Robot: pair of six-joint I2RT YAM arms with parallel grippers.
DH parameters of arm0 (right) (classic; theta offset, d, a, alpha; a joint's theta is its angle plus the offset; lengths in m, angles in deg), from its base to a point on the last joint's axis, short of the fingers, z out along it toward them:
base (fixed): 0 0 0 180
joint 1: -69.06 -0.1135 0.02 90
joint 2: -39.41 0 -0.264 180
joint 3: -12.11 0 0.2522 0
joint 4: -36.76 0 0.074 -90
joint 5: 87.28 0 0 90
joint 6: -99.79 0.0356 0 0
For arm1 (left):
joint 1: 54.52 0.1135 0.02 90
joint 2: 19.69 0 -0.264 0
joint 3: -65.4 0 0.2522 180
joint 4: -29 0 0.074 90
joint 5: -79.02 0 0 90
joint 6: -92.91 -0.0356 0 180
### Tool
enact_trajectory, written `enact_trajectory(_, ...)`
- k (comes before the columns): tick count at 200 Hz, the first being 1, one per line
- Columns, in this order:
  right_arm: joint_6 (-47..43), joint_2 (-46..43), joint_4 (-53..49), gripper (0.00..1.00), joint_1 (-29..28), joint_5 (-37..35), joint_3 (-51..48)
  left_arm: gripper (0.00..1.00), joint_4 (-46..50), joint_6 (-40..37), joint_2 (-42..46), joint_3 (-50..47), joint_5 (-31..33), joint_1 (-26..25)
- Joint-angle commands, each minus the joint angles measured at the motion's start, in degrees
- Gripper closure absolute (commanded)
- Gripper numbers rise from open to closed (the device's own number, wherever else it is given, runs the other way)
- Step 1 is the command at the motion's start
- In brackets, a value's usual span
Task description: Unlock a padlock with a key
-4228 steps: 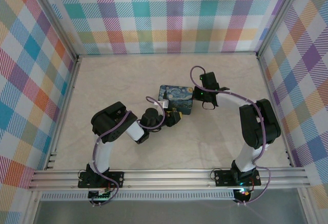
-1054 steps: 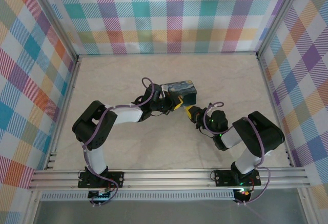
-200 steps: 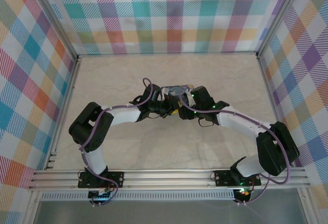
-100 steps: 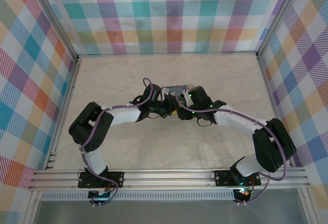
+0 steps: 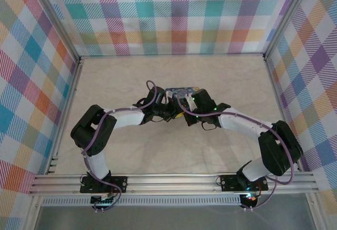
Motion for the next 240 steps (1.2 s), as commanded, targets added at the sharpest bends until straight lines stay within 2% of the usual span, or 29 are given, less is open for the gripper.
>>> enact_trajectory(1, 1.2, 0.4, 2.7, 1.0, -0.2, 1.4, -0.2, 0.96, -1.5, -1.0, 2.6, 1.1, -1.8, -0.4)
enact_trajectory(18, 1.4, 1.3, 3.4, 1.0, -0.6, 2.1, -0.9, 0.92, -0.7, -1.6, 2.7, 0.4, -1.0, -0.4)
enact_trajectory(44, 1.9, 2.9, 4.4, 1.0, -1.0, 2.7, -2.0, 0.76, 0.0, -1.7, 3.2, -1.8, 0.9, -0.3)
enact_trajectory(62, 2.2, 3.9, 5.1, 1.0, -1.1, 3.0, -2.8, 0.7, 0.1, -1.5, 3.8, -3.4, 2.0, -0.2)
enact_trajectory(123, 1.4, 5.2, 5.3, 1.0, -1.5, 4.1, -3.4, 0.67, 1.3, -1.7, 8.8, -9.0, 5.1, 1.4)
enact_trajectory(148, 0.6, 4.4, 5.3, 1.0, -1.8, 4.4, -3.5, 0.67, 4.4, -3.5, 12.0, -10.1, 6.7, 2.5)
enact_trajectory(191, -3.1, 5.1, 3.2, 1.0, -3.8, 5.0, -2.2, 0.59, 10.4, -6.8, 17.1, -10.7, 10.9, 4.8)
enact_trajectory(240, -3.3, 7.9, -0.2, 1.0, -6.1, 0.9, 1.3, 0.58, 9.9, -6.4, 17.0, -11.2, 9.2, 5.5)
